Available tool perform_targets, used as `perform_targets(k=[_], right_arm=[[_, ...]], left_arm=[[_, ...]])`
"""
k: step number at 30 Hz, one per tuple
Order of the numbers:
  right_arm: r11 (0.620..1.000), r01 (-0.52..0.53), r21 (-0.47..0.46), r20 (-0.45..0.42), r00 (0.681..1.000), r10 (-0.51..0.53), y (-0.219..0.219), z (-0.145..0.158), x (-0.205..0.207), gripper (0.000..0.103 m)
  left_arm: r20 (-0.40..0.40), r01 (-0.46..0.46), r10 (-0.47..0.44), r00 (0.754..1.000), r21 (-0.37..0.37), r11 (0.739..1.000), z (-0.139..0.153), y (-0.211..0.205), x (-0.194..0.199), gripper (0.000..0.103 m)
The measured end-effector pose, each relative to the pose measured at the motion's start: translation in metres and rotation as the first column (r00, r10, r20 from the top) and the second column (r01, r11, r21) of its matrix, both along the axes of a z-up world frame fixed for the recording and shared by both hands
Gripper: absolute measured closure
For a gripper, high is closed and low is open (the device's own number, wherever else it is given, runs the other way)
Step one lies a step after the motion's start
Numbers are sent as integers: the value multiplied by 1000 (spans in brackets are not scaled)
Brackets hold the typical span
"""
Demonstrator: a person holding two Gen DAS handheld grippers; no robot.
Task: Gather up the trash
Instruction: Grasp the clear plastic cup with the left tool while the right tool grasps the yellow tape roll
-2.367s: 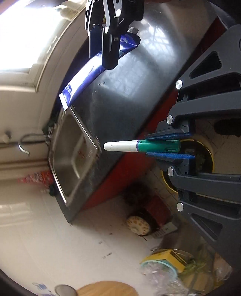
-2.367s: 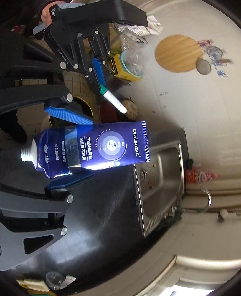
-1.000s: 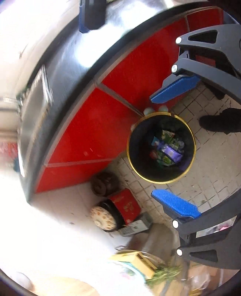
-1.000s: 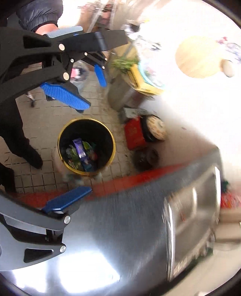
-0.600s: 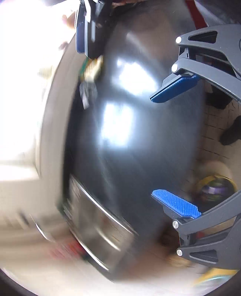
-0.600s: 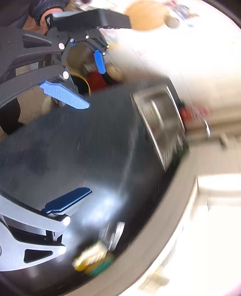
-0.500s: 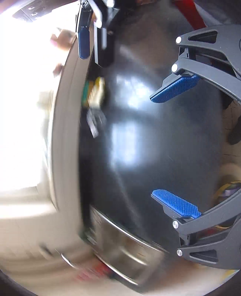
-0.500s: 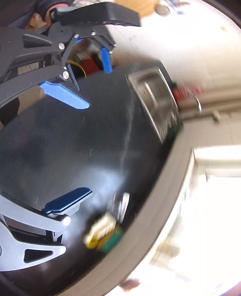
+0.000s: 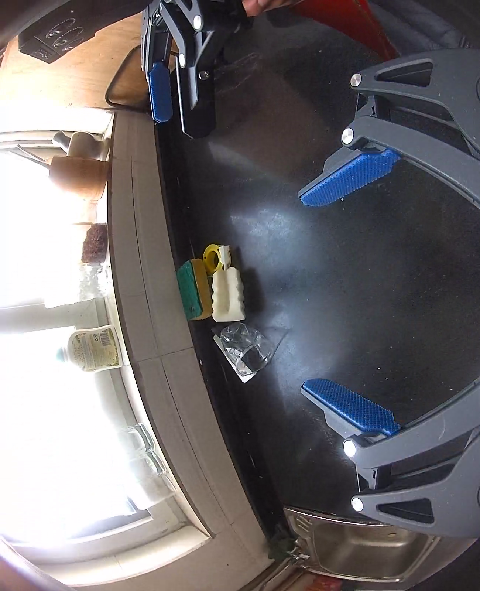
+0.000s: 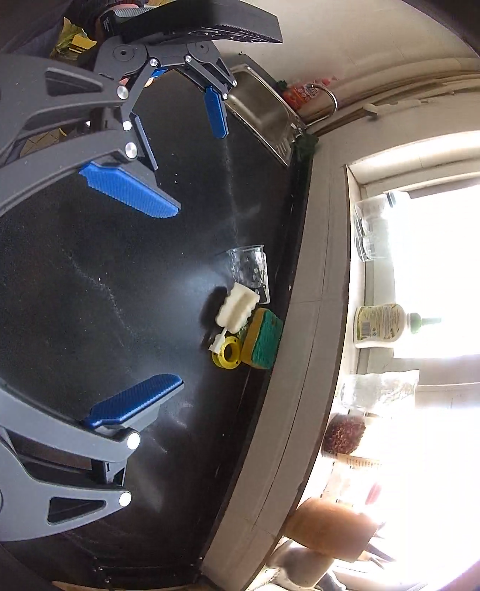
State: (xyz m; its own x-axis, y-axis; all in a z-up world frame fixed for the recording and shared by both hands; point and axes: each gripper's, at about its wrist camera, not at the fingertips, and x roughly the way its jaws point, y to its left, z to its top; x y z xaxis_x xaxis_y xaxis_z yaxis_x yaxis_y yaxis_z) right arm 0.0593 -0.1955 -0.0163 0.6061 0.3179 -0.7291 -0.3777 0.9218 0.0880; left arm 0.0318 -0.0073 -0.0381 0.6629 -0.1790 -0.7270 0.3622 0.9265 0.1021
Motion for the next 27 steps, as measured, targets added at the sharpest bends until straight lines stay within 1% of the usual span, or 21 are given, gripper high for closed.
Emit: perform_targets(k=[2, 4, 6, 9, 12, 16, 20, 22, 25, 27], right_arm=[[1000, 4, 0, -9, 1000, -4, -4, -1, 14, 19], [1000, 10, -4, -21, 1000, -11, -7, -7, 34, 19], [1000, 17, -10, -35, 999, -17, -13, -13, 53, 19], [1000, 15, -18, -69, 997, -16, -20, -29, 88, 19], [999, 31, -31, -120, 992, -35, -23, -54, 129, 19], [998, 52, -42, -193, 979, -59, -22, -89, 174, 19], [997, 38, -66, -262, 964, -54, -16, -127, 212, 21], [996, 24, -84, -292, 955, -47, -12, -143, 227, 24], [995, -5, -98, -321, 947, -26, -7, -158, 240, 25], [994, -28, -102, -330, 944, -7, -4, -164, 242, 25]], left_arm=[[2, -3, 3, 1000, 7, 1000, -5, 0, 14, 11], [0, 2, -2, 1000, 15, 1000, -11, 4, 36, 11], [5, 10, -10, 1000, 45, 999, -20, 9, 60, 11], [-4, 31, -31, 1000, 66, 997, -36, 17, 103, 11], [-18, 47, -45, 999, 87, 995, -52, 23, 142, 11], [-62, 70, -64, 996, 102, 992, -80, 25, 189, 11], [-106, 113, -102, 989, 104, 988, -109, 23, 214, 11], [-127, 129, -116, 985, 95, 987, -120, 23, 218, 11], [-148, 151, -139, 979, 77, 985, -133, 21, 220, 12], [-159, 160, -148, 976, 67, 985, -138, 20, 219, 18]])
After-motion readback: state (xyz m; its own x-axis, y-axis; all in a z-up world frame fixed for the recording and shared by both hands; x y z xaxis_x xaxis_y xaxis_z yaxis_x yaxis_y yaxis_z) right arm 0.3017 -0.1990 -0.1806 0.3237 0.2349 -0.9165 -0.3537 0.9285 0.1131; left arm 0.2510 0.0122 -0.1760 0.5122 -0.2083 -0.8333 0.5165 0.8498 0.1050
